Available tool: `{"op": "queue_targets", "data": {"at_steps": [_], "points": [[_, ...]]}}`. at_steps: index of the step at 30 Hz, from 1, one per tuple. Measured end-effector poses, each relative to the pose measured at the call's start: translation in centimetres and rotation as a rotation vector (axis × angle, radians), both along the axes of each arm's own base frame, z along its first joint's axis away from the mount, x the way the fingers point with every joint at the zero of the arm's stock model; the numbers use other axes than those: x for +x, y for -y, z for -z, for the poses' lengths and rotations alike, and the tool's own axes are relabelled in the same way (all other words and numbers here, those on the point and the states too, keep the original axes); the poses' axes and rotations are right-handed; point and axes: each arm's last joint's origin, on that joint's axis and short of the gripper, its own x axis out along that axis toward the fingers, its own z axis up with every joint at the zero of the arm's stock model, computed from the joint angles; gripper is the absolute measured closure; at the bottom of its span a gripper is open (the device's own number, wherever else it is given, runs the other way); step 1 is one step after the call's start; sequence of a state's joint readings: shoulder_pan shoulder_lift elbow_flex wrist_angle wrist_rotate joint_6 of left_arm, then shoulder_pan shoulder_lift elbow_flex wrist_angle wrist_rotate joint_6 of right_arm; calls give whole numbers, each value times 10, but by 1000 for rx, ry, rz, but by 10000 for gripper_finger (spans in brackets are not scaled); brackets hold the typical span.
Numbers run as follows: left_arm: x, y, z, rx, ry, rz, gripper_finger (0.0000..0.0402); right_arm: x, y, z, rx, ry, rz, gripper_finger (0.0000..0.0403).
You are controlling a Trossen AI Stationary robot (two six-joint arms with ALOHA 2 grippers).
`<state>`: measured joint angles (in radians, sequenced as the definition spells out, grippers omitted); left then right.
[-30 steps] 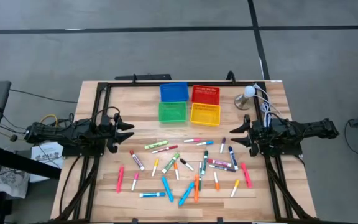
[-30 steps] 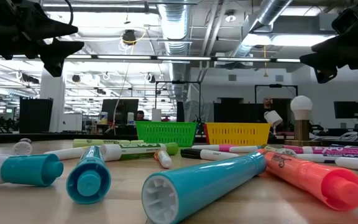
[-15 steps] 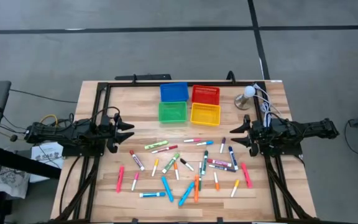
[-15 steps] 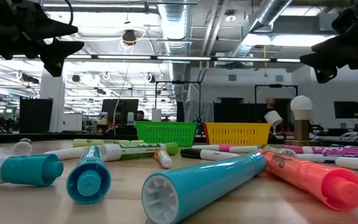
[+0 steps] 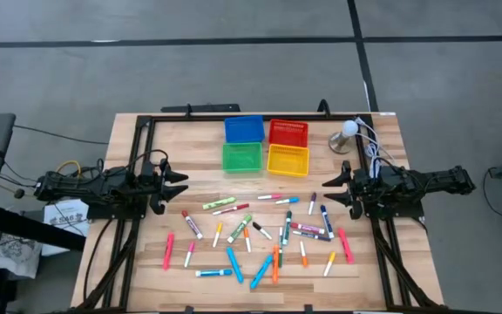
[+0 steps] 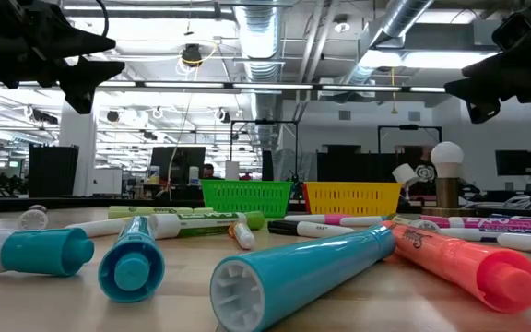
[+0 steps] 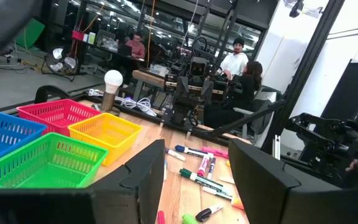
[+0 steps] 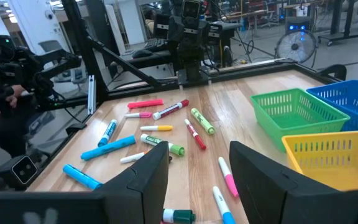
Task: Pick & Place Markers
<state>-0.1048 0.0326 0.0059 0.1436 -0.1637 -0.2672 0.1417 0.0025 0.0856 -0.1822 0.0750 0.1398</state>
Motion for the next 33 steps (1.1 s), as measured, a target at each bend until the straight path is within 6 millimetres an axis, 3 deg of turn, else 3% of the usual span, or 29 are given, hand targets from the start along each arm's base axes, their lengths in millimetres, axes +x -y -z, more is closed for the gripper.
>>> {"op": "queue_targets", "data": {"at_steps": [7,19,28,33], "points": [[0,0,0,0,3,0,224,0,0,-4,51,34,4,243],[0,0,-1,-1,9,0,224,-3,0,-35,233,347,-15,242],[0,0,-1,-1,14,0,224,-4,2,-39,257,366,24,248],[0,0,-1,-2,14,0,224,-4,1,-61,254,335,15,257]]}}
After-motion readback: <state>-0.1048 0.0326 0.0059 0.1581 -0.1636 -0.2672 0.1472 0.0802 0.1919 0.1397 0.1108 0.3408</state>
